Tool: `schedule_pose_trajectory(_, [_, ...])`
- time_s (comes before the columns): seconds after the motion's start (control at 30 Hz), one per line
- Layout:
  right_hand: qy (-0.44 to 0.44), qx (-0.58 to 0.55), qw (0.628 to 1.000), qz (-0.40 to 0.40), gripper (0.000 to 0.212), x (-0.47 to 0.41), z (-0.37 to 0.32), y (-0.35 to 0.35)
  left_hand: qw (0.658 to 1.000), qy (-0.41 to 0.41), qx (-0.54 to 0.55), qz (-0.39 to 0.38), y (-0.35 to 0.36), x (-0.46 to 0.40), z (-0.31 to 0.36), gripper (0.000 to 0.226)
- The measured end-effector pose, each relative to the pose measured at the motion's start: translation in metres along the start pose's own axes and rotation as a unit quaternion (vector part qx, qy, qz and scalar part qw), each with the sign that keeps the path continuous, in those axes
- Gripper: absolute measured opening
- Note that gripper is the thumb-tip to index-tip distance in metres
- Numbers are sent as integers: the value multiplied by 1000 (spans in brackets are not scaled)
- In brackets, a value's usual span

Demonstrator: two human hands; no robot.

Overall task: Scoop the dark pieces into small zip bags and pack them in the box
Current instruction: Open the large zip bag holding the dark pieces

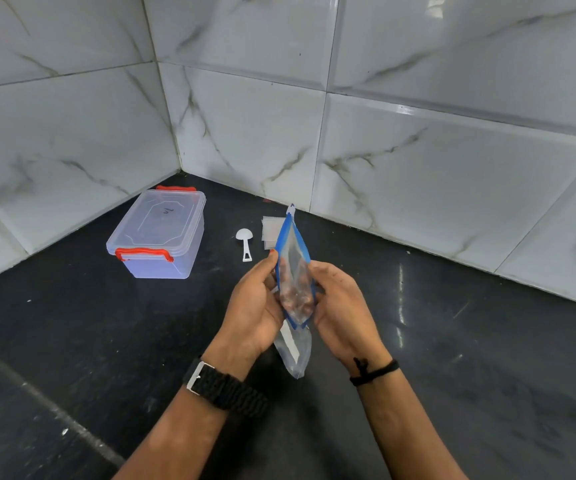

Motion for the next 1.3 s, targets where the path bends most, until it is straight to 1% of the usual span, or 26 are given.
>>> schedule_pose_trajectory(0.07, [16,-29,999,0,28,-1,1,-3,999,-24,24,2,-4,-1,0,33])
schedule_pose_trajectory(0.17, [76,-126,989,-3,27,-10,5,-13,994,-49,95,12,-14,-3,1,24])
schedule_pose_trajectory(0.23, [95,-146,985,7,30,-14,4,-19,995,-41,88,9,-18,-4,0,26])
schedule_pose_trajectory(0.3, [88,-130,988,-10,29,-14,3,-18,998,-22,52,-7,-12,0,-1,28])
schedule_pose_trajectory(0.33, [74,-105,992,-15,25,-12,1,-17,1000,-3,29,-9,-9,1,-1,27])
schedule_pose_trajectory(0.4, [8,12,1000,7,23,-10,-6,-18,997,61,-54,6,-8,1,6,23])
schedule_pose_trajectory(0.43, [-37,89,995,20,23,-9,-10,-19,990,96,-107,14,-8,1,11,21])
schedule_pose_trajectory(0.5, [-121,242,962,36,19,-8,-20,-16,971,146,-187,20,-7,0,20,21])
schedule_pose_trajectory(0.53, [-157,308,937,44,18,-8,-25,-15,966,156,-206,22,-6,0,24,22])
schedule_pose_trajectory(0.6, [-202,377,902,64,20,-8,-33,-13,964,152,-216,20,-4,-2,28,26])
schedule_pose_trajectory(0.67, [-213,407,885,75,25,-9,-38,-11,969,131,-209,11,-1,-4,29,29])
schedule_pose_trajectory(0.7, [-212,411,883,79,28,-11,-38,-11,973,117,-197,3,2,-4,29,28])
schedule_pose_trajectory(0.73, [-203,391,895,78,32,-11,-39,-10,980,101,-173,-3,4,-5,30,26])
schedule_pose_trajectory(0.77, [-183,337,921,69,35,-14,-36,-12,988,78,-134,-8,5,-6,30,26])
schedule_pose_trajectory(0.83, [-110,133,985,31,35,-18,-29,-15,1000,4,-13,-13,3,-6,26,29])
schedule_pose_trajectory(0.87, [-52,22,998,12,35,-19,-24,-16,999,-28,43,-18,1,-7,23,30])
schedule_pose_trajectory(0.9, [6,-63,998,0,33,-21,-17,-18,996,-46,76,-20,-1,-8,21,31])
schedule_pose_trajectory(0.93, [51,-108,993,-12,33,-21,-10,-19,995,-54,80,-21,-4,-8,18,29])
schedule_pose_trajectory(0.97, [72,-110,991,-14,34,-21,-5,-21,996,-56,64,-22,-5,-9,14,26])
schedule_pose_trajectory(1.0, [70,-84,994,-10,36,-22,-2,-23,998,-54,33,-26,-6,-9,11,23])
schedule_pose_trajectory(1.07, [19,49,999,11,31,-23,-7,-26,997,-18,-72,-27,-6,-11,9,26])
schedule_pose_trajectory(1.13, [-48,219,974,29,23,-21,-21,-23,981,49,-184,-15,-5,-12,18,29])
schedule_pose_trajectory(1.17, [-78,276,957,38,17,-19,-29,-21,970,82,-227,-12,-3,-12,23,31])
schedule_pose_trajectory(1.2, [-103,309,945,41,12,-18,-35,-18,961,106,-255,-12,0,-12,28,31])
schedule_pose_trajectory(1.23, [-127,335,933,41,13,-17,-40,-15,955,123,-271,-12,3,-12,31,29])
schedule_pose_trajectory(1.3, [-160,384,909,36,21,-17,-47,-7,952,129,-276,-8,8,-11,36,23])
Point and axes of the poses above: each hand's wrist, its own x-axis away from the middle knuckle, its own y-axis out of the palm, z = x × y, the point moved 7 cm from there along -x, towards the middle knuckle, and after that the axes turned 1 degree about -x, right-handed, at the moved point
